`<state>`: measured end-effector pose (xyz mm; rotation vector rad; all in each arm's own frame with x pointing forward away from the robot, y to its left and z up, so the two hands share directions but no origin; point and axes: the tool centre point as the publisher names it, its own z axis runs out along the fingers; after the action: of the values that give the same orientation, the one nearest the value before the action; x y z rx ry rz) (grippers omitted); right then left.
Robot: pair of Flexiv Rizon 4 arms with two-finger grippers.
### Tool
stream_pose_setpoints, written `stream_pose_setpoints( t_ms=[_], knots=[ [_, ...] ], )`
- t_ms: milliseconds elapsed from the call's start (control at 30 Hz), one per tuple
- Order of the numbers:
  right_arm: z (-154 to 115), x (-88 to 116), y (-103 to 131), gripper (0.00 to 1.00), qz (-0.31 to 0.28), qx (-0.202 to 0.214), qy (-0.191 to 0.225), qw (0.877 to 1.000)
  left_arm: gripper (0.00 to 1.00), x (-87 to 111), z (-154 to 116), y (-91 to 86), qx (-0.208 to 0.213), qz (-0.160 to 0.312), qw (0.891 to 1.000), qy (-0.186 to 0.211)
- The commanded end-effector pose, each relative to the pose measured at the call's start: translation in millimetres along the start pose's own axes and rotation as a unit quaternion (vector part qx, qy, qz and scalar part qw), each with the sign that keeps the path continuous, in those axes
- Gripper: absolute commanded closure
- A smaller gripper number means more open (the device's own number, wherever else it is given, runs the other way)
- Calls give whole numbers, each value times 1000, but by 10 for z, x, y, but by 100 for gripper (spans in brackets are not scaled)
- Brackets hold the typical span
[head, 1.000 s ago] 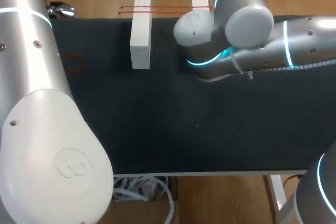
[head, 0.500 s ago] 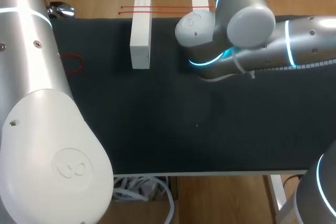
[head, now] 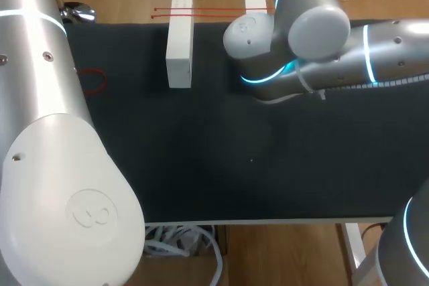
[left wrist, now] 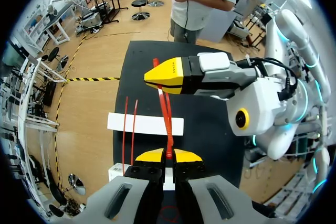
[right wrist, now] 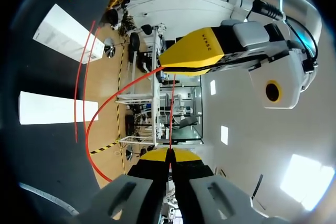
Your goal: Grab the tape and strap the tape.
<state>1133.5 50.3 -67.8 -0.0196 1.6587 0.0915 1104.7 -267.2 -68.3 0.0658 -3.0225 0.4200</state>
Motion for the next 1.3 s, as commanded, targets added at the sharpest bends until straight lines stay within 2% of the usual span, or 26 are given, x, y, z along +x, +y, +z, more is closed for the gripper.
stream_pose_setpoints(
  t_ms=[33, 1300],
  knots=[
    [3, -24, 20, 100, -1, 6, 4, 1000, 100, -30, -26, -29, -5, -1, 1000, 4],
    [7, -39, 68, 100, -17, 7, 7, 1000, 100, -30, -26, -29, -5, -1, 1000, 4]
  ],
)
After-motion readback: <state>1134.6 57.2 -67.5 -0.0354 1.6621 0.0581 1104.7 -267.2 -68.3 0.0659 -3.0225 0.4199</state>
